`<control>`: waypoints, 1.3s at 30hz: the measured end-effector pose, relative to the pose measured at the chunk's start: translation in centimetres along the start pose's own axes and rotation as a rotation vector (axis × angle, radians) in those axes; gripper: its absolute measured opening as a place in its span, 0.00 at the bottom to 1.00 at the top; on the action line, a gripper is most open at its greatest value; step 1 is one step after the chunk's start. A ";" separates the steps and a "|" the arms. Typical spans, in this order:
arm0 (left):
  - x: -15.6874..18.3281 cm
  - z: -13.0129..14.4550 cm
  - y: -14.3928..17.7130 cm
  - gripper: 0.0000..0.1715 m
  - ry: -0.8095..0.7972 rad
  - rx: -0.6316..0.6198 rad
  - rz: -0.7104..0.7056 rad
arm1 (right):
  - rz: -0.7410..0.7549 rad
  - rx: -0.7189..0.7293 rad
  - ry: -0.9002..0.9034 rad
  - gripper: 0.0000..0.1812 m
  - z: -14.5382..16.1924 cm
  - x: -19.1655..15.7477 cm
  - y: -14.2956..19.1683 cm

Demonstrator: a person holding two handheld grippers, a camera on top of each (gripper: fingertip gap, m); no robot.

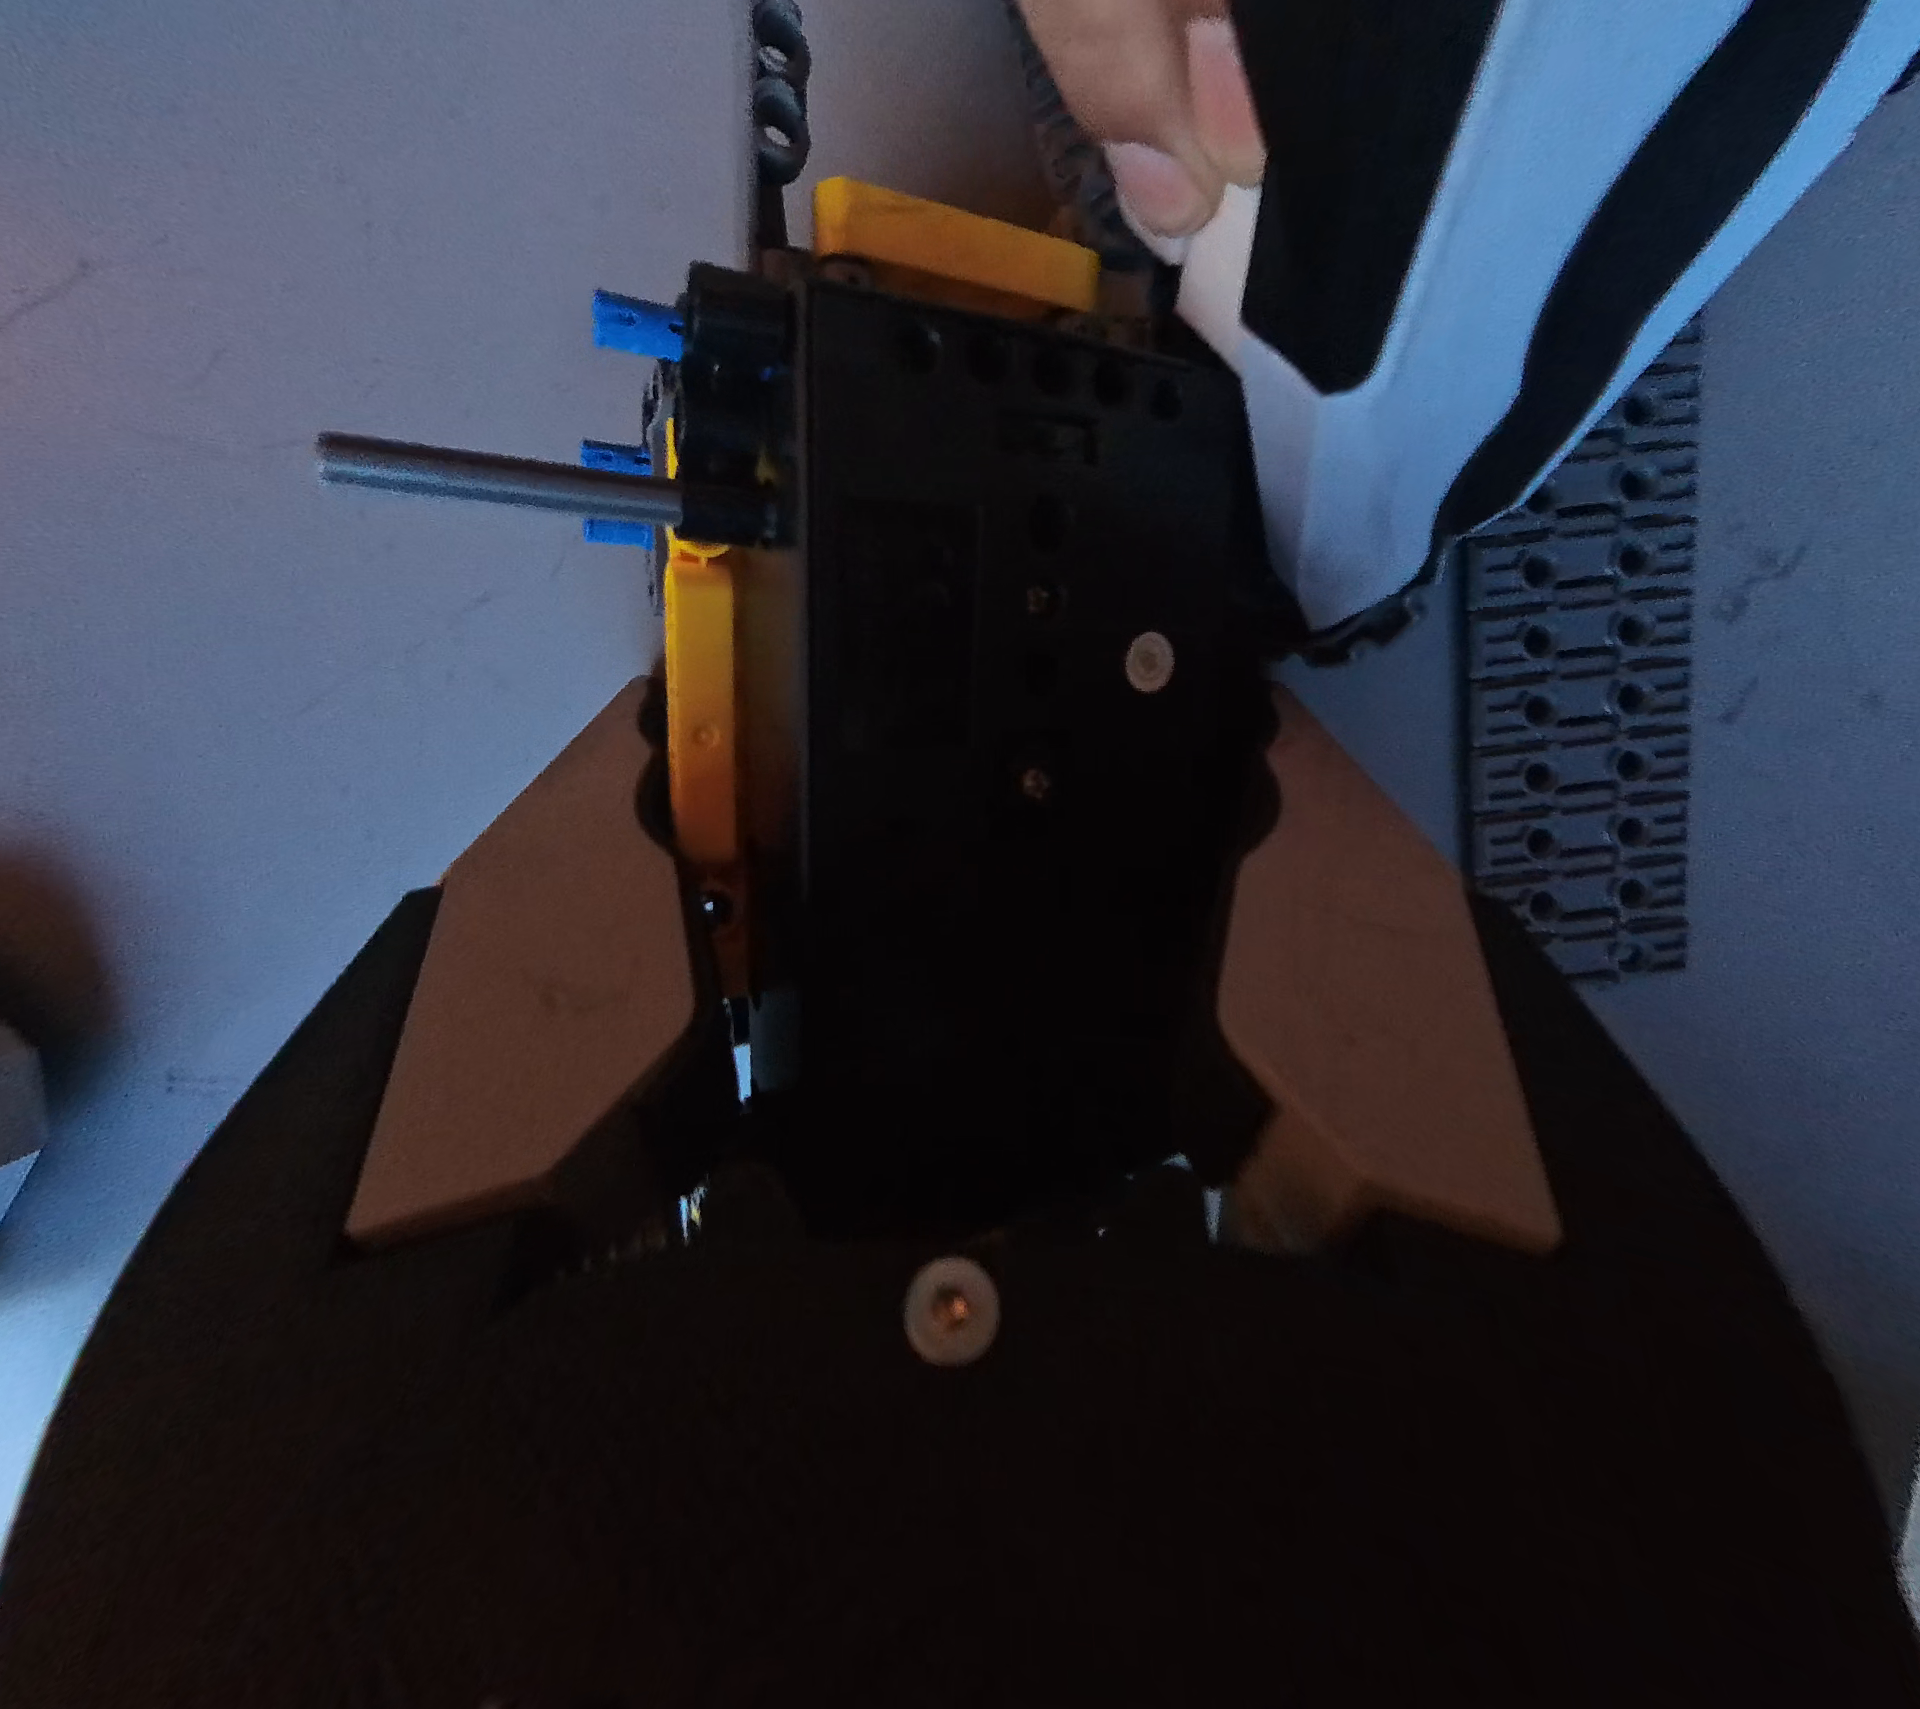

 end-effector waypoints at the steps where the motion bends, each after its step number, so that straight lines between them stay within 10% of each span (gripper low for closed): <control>1: 0.0 0.0 0.0 0.63 -0.010 -0.001 0.002 | -0.021 -0.014 0.012 0.06 -0.2 0.1 0.0; 15: 0.7 0.1 0.0 0.63 -0.026 0.056 0.020 | -0.183 -0.123 0.085 0.06 -1.6 0.3 0.0; 18: -1.1 0.9 0.6 0.62 0.087 0.137 0.037 | -0.509 -0.017 0.072 0.06 -3.4 -3.4 -0.4; 39: -2.1 2.6 1.4 0.63 0.185 0.265 0.040 | -0.186 0.155 -0.003 0.06 -2.5 -3.3 -1.1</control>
Point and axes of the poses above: each gripper's, where its closed fingertips meet, y back along the fingers, z out of its underside, x = y × z across the jaws, the point moved 10 cm from there along y, back along the fingers, and after that the axes turned 10 degrees about z, right-handed, at the moved point
